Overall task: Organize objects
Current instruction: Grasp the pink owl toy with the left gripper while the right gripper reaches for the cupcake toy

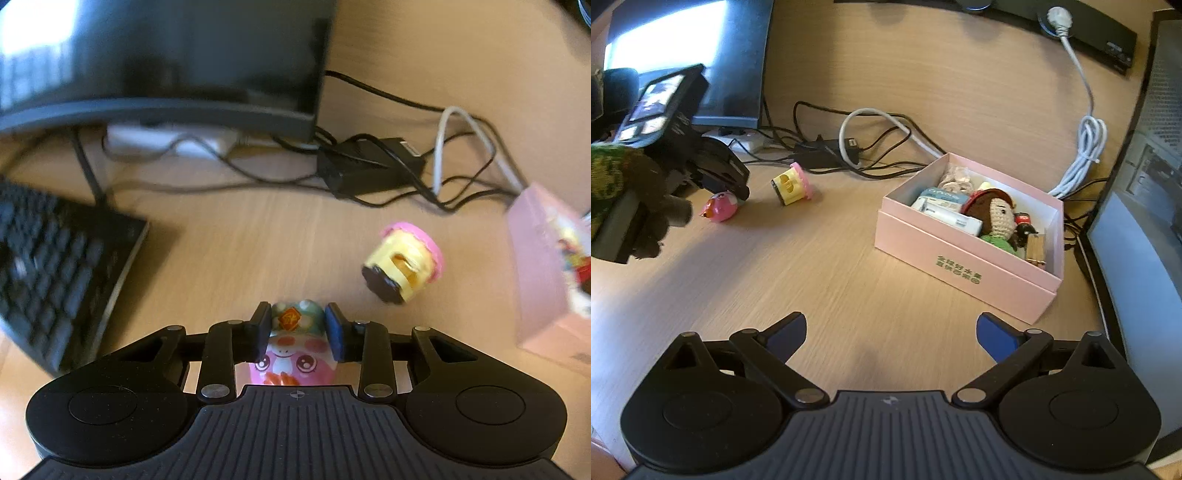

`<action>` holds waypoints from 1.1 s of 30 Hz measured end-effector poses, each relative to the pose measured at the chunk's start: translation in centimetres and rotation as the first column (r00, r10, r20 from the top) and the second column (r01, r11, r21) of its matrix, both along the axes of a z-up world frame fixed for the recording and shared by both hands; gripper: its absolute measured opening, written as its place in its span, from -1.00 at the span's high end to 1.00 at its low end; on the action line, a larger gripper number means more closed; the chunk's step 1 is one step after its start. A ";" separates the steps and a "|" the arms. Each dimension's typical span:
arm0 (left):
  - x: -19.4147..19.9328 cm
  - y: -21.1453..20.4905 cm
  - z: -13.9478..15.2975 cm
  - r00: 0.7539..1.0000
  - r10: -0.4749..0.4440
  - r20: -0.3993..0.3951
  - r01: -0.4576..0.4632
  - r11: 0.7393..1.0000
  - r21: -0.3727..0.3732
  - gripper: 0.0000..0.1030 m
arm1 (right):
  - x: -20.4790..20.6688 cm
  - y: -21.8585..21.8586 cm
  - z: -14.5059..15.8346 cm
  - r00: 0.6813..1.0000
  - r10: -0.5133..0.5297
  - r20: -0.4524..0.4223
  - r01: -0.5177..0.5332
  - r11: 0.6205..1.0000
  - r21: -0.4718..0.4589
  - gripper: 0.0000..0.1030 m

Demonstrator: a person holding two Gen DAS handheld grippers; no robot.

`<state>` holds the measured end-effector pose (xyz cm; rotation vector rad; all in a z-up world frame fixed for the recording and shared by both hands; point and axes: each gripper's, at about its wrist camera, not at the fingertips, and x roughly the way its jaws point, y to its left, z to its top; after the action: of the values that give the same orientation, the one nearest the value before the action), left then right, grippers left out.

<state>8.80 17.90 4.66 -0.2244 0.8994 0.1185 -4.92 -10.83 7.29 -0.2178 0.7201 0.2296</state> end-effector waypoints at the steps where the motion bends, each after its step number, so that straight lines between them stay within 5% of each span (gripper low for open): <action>1: -0.8 0.4 0.0 1.000 -0.009 0.002 0.009 1.000 -0.030 0.33 | 0.3 0.3 -0.2 1.000 0.010 -0.003 -0.010 1.000 -0.003 -0.92; 5: -5.7 1.2 0.1 0.997 -0.069 0.019 0.070 0.996 -0.056 0.37 | 2.0 2.4 -0.7 0.996 0.085 0.005 -0.085 0.996 -0.015 -0.92; 11: -11.9 1.2 -0.1 0.981 -0.190 0.049 0.189 0.982 0.030 0.34 | 6.5 8.8 -1.6 0.961 0.263 0.089 -0.252 0.961 -0.115 -0.92; 17: -13.8 2.2 -0.2 0.975 -0.213 0.060 0.211 0.977 0.037 0.29 | 13.0 16.2 -3.6 0.941 0.321 0.107 -0.291 0.929 -0.230 -0.90; 22: -13.8 3.4 -0.1 0.977 -0.203 0.058 0.205 0.978 -0.024 0.28 | 16.9 20.1 -5.4 0.950 0.303 0.075 -0.268 0.914 -0.306 -0.62; 26: -13.9 3.7 -0.2 0.969 -0.240 0.058 0.242 0.970 -0.025 0.28 | 17.9 21.1 -5.9 0.961 0.273 0.038 -0.247 0.914 -0.322 0.01; 33: -13.0 3.8 -0.2 0.960 -0.279 0.023 0.280 0.960 -0.026 0.25 | 14.9 18.2 -4.2 0.980 0.198 0.031 -0.185 0.954 -0.237 0.11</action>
<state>-4.24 21.66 4.44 -0.1227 0.9058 -0.1589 9.99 7.35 3.10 -0.5178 0.6720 0.3230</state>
